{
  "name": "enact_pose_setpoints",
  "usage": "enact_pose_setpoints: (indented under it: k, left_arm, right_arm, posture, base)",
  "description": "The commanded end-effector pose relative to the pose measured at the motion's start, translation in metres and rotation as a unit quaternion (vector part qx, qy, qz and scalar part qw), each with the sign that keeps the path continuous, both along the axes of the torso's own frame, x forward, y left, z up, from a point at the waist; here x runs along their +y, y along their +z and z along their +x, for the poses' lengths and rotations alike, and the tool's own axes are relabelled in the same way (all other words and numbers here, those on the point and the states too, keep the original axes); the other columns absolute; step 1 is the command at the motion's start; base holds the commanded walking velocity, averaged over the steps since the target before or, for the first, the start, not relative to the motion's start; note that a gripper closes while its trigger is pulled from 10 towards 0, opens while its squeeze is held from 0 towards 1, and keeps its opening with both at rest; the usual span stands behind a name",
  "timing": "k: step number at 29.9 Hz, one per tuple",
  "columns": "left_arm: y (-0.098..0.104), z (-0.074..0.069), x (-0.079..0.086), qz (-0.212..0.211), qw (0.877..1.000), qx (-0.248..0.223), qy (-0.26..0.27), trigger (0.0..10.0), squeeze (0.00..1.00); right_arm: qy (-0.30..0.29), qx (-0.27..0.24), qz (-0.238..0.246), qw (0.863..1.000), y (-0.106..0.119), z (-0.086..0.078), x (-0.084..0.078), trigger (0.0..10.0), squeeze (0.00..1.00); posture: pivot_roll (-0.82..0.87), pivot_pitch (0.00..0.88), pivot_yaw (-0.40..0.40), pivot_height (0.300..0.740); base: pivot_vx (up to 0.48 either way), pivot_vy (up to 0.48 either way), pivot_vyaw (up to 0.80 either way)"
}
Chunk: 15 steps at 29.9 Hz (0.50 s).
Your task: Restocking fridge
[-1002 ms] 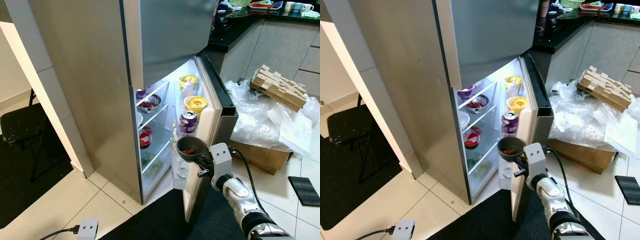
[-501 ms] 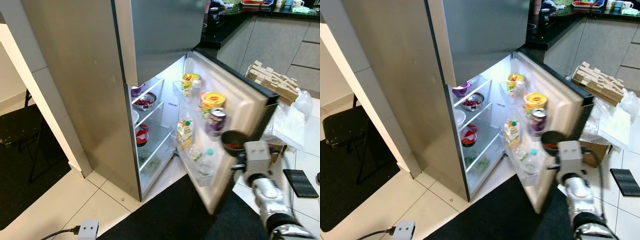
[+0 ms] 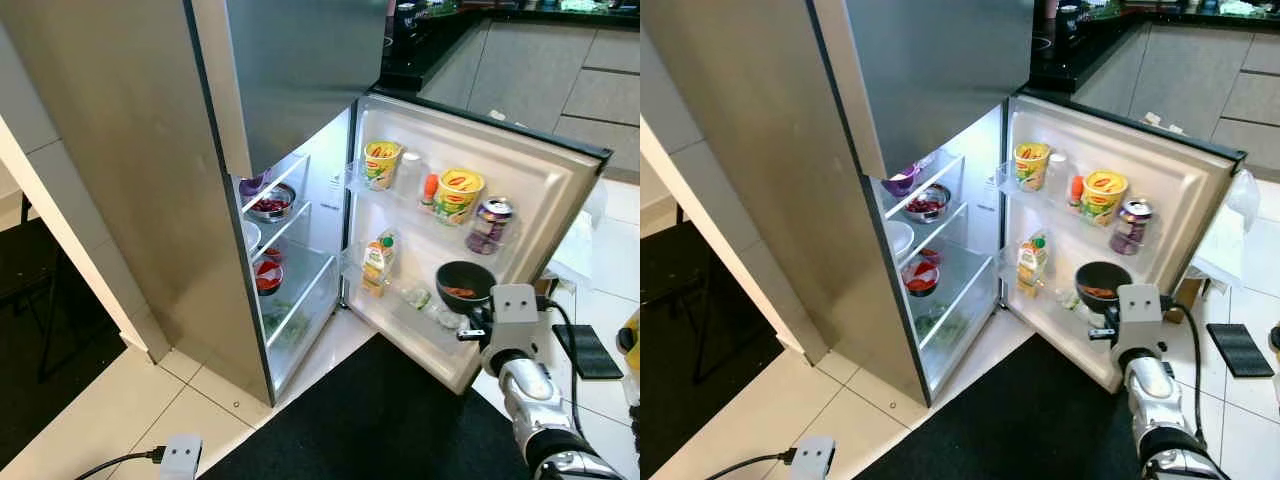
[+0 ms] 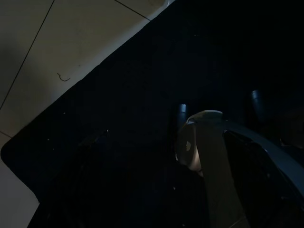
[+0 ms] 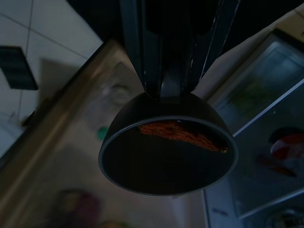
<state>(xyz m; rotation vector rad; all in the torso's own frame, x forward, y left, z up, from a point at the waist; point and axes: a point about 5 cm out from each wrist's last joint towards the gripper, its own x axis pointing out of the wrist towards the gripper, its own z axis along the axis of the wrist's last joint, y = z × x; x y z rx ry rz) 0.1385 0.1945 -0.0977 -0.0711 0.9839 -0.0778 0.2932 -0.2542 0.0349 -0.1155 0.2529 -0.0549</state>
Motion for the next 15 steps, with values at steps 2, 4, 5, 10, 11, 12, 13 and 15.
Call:
enact_pose_setpoints:
  k: [2,4,5,10,11,12,13,15]
  left_arm:
    - [-0.001,-0.002,-0.006,-0.011,1.000,0.007,-0.001,10.0,0.00]
    - [-0.002,-0.002,-0.007,-0.018,1.000,0.009,0.003,10.0,0.00]
    - [-0.002,-0.002,-0.007,-0.019,1.000,0.010,0.005,10.0,0.00]
    - [-0.002,-0.002,-0.008,-0.023,1.000,0.012,0.006,10.0,0.00]
    - [-0.002,-0.001,-0.009,-0.024,1.000,0.012,0.005,10.0,0.00]
    - [-0.002,-0.001,-0.009,-0.024,1.000,0.012,0.005,10.0,0.00]
    - [-0.002,0.000,-0.009,-0.024,1.000,0.012,0.003,10.0,0.00]
    - [-0.002,0.000,-0.009,-0.024,1.000,0.011,0.002,10.0,0.00]
  right_arm:
    - [0.033,0.021,0.011,0.999,-0.012,-0.004,0.017,10.0,0.00]
    - [0.061,0.028,0.023,0.998,-0.018,-0.006,0.033,10.0,0.00]
    - [0.071,0.027,0.027,0.997,-0.019,-0.006,0.038,10.0,0.00]
    - [0.130,0.023,0.043,0.990,-0.019,-0.005,0.059,10.0,0.00]
    - [0.142,0.024,0.039,0.989,-0.019,-0.005,0.063,10.0,0.00]
    - [0.148,0.024,0.041,0.988,-0.019,-0.004,0.065,10.0,0.00]
    - [0.151,0.023,0.042,0.987,-0.019,-0.003,0.067,10.0,0.00]
    - [0.155,0.023,0.044,0.987,-0.018,-0.003,0.069,10.0,0.00]
  posture:
    - [-0.10,0.000,0.007,0.740]
    - [-0.09,0.000,0.006,0.740]
    - [-0.09,0.000,0.006,0.740]
    - [-0.09,0.000,0.009,0.740]
    - [-0.09,0.000,0.009,0.740]
    - [-0.09,0.000,0.010,0.740]
    - [-0.09,0.000,0.010,0.740]
    - [-0.09,0.000,0.009,0.740]
  base:
    - [0.000,0.000,0.00]
    - [0.000,0.000,0.00]
    - [0.000,0.000,0.00]
    - [0.000,0.000,0.16]
    - [0.000,0.000,0.80]
    - [0.000,0.000,0.80]
    - [0.000,0.000,0.80]
    - [0.000,0.000,0.80]
